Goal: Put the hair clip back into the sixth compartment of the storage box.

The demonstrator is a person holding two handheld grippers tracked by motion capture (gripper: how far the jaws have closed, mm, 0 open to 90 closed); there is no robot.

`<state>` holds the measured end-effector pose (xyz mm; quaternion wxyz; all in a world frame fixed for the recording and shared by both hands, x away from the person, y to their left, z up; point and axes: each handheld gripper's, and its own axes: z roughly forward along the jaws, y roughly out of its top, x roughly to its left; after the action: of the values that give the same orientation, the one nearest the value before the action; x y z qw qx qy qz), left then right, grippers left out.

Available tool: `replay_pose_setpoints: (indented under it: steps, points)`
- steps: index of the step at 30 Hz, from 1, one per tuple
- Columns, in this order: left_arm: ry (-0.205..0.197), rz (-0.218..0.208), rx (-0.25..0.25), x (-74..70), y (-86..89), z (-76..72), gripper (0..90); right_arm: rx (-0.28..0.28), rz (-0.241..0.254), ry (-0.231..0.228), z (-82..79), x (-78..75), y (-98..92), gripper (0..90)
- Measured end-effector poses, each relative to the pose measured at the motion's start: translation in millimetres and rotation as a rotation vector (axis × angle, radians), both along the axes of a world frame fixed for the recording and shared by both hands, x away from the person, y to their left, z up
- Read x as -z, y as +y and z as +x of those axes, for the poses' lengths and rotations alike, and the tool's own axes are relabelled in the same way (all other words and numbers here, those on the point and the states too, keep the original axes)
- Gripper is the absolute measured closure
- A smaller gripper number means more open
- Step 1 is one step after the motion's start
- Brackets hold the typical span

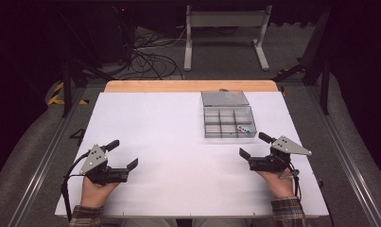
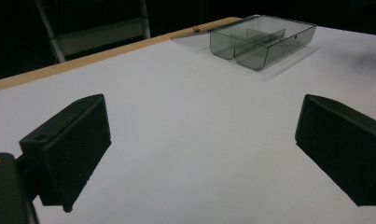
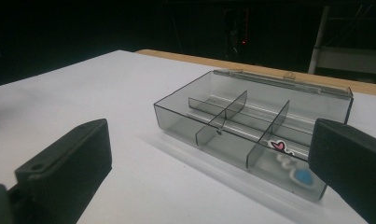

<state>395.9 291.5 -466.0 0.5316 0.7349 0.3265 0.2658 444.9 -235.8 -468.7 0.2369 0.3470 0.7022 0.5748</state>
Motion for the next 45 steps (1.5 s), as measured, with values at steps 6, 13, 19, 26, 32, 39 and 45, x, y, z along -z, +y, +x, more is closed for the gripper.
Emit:
replay_pose_setpoints:
  steps: [6, 13, 19, 26, 32, 39, 45]
  points:
    - [0.003, -0.007, 0.008, -0.2, 0.3, -0.1, 3.9, 0.017, 0.005, 0.012, -4.8, 0.0, -6.0, 0.0]
    - [0.001, -0.020, 0.013, -0.2, 0.4, -0.2, 3.7, 0.026, 0.000, 0.025, -10.5, 2.1, -13.9, 0.0]
    - [0.001, -0.022, 0.014, 0.2, -0.1, -0.4, 3.7, 0.025, -0.002, 0.026, -15.1, 3.0, -18.6, 0.0]
    - [0.003, -0.023, 0.037, 1.4, -1.1, 0.1, 3.7, 0.028, 0.015, 0.036, -19.9, 5.3, -24.6, 0.0]
    - [0.005, -0.022, 0.041, 2.2, -2.2, 0.5, 3.7, 0.030, 0.027, 0.014, -24.8, 4.5, -27.0, 0.0]
    - [0.004, -0.025, 0.042, 2.2, -0.7, 0.8, 3.9, 0.028, 0.017, 0.010, -25.2, 4.2, -28.1, 0.0]
    - [0.030, -0.011, 0.053, 3.6, -1.5, 3.0, 4.2, 0.033, 0.004, 0.021, -23.7, 5.4, -28.4, 0.0]
